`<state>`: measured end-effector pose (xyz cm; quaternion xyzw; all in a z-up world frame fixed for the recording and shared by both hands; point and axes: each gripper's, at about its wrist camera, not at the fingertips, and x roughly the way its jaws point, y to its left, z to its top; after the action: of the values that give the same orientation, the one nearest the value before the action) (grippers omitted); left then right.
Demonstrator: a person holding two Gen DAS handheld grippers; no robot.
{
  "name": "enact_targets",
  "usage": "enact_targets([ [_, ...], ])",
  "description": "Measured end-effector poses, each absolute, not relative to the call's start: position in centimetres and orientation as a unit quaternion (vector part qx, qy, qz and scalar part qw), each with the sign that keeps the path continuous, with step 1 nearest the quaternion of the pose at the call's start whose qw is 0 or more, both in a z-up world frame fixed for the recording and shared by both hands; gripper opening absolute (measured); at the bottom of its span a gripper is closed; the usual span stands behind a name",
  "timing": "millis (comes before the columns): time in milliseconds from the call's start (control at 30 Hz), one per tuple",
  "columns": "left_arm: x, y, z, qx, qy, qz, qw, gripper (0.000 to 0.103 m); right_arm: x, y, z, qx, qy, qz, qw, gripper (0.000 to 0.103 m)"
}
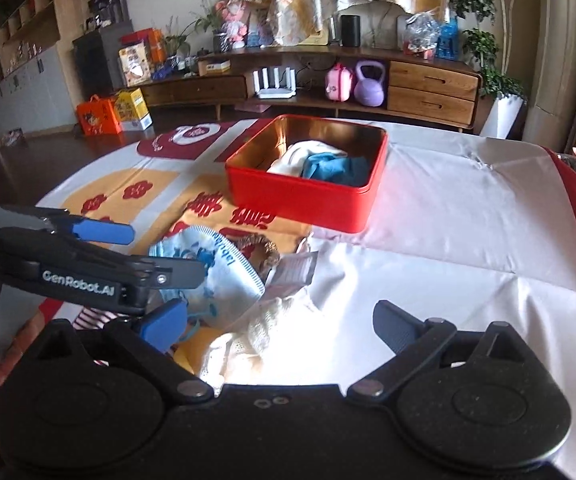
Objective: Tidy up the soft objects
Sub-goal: 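Move both tools back to the remaining soft items beside the tin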
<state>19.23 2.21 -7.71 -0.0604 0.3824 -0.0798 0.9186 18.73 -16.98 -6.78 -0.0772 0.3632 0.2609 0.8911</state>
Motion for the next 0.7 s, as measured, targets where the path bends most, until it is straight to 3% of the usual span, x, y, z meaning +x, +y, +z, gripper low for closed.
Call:
enact_targets([
  [433,20.8,1.8,-10.4,-0.033,0.384,-0.107,0.917,0.103,20.2,-16.4,-9.3,-0.091,0.396,0.265,0.874,0.094],
  [700,21.8,1.7,-12.1,-0.004,0.403,-0.099,0.91,0.102,20.7,-16.3,-10.6,-0.087,0.413,0.265,0.867,0.079],
])
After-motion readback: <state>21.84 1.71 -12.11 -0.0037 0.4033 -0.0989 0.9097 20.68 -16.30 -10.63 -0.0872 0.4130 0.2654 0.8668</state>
